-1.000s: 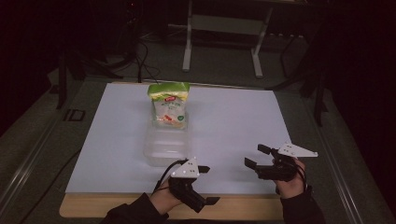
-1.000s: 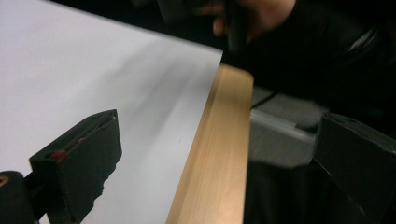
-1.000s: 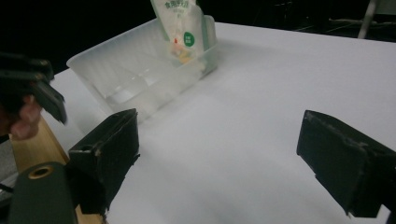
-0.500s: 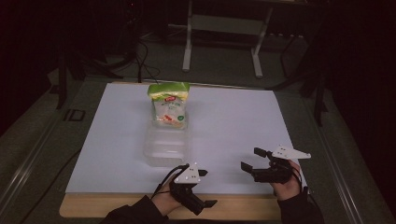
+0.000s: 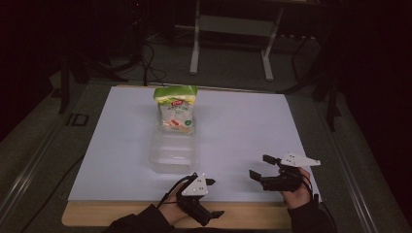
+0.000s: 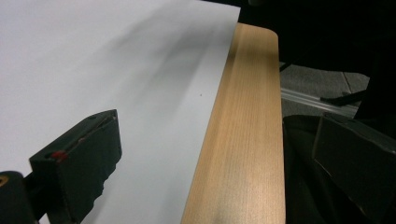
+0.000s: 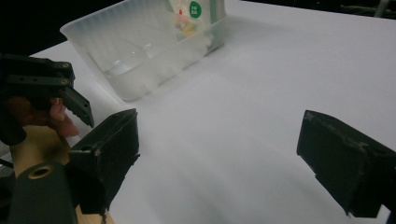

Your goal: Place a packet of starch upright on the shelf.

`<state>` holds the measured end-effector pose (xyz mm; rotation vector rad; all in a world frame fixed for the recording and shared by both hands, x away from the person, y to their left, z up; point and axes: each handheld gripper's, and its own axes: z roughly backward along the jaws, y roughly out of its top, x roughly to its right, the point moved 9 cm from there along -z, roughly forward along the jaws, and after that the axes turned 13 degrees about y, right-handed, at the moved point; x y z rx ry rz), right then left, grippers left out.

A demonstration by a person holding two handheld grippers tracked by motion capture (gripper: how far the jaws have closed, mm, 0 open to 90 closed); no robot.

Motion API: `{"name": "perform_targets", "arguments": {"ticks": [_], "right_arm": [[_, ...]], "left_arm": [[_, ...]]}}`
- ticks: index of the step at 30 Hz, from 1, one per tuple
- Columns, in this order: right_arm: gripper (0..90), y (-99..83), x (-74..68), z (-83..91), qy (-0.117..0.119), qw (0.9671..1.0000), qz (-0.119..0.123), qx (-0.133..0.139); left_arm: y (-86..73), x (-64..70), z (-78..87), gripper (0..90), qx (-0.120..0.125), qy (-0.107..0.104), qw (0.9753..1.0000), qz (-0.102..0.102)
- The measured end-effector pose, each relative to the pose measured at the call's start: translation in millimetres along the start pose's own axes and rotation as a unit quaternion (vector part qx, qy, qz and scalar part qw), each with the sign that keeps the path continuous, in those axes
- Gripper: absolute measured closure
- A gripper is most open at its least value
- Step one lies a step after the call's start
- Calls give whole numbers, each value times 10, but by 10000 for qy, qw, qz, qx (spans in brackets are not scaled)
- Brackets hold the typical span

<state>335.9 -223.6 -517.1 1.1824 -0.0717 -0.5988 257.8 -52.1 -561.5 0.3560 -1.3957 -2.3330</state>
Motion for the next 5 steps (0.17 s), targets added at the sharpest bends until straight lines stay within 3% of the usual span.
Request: {"name": "perform_targets", "arguments": {"ticks": [5], "right_arm": [[128, -7, 7, -1, -10, 10000, -3, -20]], "left_arm": [[24, -9, 15, 17, 81, -16, 10000, 48]]}}
